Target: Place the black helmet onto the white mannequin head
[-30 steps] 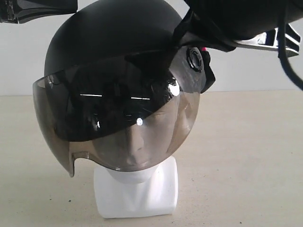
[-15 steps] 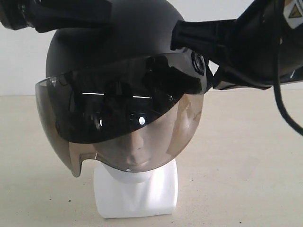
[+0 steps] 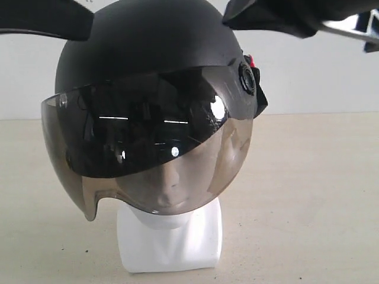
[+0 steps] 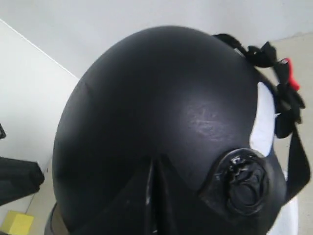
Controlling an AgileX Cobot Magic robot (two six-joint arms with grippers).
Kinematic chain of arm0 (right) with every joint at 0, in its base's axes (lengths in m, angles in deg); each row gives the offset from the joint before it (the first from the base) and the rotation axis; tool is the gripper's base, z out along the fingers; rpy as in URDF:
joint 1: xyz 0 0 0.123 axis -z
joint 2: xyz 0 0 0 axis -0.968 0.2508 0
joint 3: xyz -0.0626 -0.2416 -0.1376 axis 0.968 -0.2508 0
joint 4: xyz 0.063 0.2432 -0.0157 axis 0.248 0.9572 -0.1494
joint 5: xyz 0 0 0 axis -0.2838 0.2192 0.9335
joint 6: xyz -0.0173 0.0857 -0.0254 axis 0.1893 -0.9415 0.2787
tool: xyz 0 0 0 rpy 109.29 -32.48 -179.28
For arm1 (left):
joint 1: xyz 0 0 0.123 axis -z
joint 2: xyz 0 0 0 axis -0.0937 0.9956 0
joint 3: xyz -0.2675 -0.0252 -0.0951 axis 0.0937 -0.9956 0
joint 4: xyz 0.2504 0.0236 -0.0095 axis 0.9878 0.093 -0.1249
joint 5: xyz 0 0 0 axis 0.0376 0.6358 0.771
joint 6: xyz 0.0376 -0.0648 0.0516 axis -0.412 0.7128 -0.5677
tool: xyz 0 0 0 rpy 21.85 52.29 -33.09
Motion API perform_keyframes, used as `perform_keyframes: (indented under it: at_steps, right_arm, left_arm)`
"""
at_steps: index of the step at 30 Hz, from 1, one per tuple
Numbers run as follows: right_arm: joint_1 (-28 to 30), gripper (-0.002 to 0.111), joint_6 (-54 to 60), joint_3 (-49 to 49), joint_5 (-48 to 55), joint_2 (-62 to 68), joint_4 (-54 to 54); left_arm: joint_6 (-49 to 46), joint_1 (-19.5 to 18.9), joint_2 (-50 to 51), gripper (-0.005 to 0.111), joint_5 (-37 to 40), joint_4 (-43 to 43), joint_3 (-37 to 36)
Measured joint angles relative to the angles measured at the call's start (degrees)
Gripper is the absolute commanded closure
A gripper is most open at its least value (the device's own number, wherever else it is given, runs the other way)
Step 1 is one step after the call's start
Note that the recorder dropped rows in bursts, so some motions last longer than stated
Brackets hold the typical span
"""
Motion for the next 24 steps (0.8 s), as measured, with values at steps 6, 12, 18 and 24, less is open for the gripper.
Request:
perform_keyframes:
  at_steps: [6,12,18,24]
  right_arm:
    - [-1.0,0.108,0.2,0.2,-2.1,3.8,1.3]
    - [-1.0,0.108,0.2,0.7,3.6,3.8,0.5]
    - [-1.0,0.108,0.4,0.7,7.6,3.3,-1.2]
    - [-1.0,0.108,0.4,0.3,13.9,3.3,-2.5]
  left_arm:
    - [3.9,-3.1,2.6,0.102,-2.2,5.3,0.4]
    - [1.9,-6.0,4.3,0.102,-0.8,1.4,0.5]
    - [-1.7,-7.0,4.8,0.102,1.0,-4.6,0.5]
    - [-3.0,-8.2,4.8,0.102,2.2,-8.4,0.5]
